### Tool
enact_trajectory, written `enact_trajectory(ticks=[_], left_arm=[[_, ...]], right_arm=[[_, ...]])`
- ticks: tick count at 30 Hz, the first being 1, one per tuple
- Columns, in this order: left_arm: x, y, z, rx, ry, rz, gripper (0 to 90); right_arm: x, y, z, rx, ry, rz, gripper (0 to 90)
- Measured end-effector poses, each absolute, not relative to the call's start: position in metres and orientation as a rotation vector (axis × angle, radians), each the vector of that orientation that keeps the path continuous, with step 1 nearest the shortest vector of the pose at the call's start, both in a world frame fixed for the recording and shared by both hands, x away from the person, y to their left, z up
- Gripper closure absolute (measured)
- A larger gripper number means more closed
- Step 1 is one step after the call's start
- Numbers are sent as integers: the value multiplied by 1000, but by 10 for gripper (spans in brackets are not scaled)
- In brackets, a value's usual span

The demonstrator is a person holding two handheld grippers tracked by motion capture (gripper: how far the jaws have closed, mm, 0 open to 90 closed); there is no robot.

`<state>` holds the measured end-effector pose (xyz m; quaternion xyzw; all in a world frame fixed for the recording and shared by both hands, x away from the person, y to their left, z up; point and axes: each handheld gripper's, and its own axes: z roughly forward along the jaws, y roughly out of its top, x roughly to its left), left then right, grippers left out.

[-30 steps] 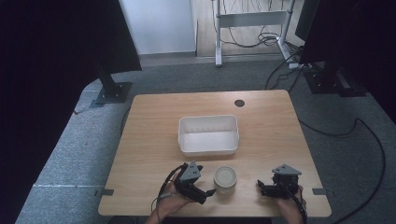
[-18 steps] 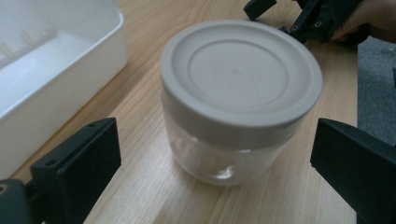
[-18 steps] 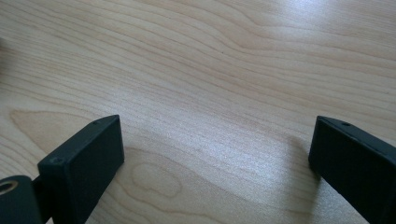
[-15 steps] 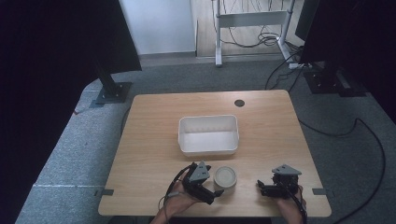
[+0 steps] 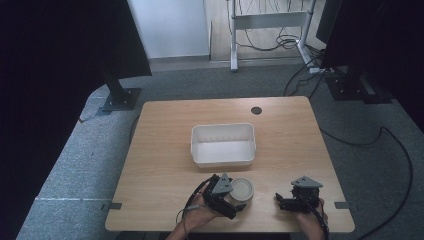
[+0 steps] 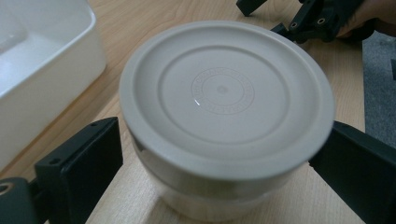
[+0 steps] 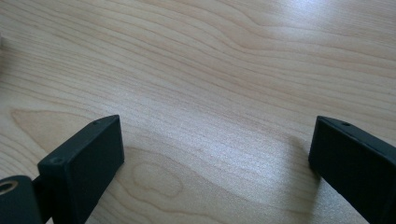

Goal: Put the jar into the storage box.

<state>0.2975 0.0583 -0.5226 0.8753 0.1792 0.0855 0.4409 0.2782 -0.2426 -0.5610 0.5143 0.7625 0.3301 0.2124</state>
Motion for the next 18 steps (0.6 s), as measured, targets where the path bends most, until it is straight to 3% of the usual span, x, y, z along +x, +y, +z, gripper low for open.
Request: enact_trajectory(ticks=[18], left_arm=[[300,39,-530,2215,434,259,94]], right_arm=[[278,-242,-561,1428,2119,918,28]])
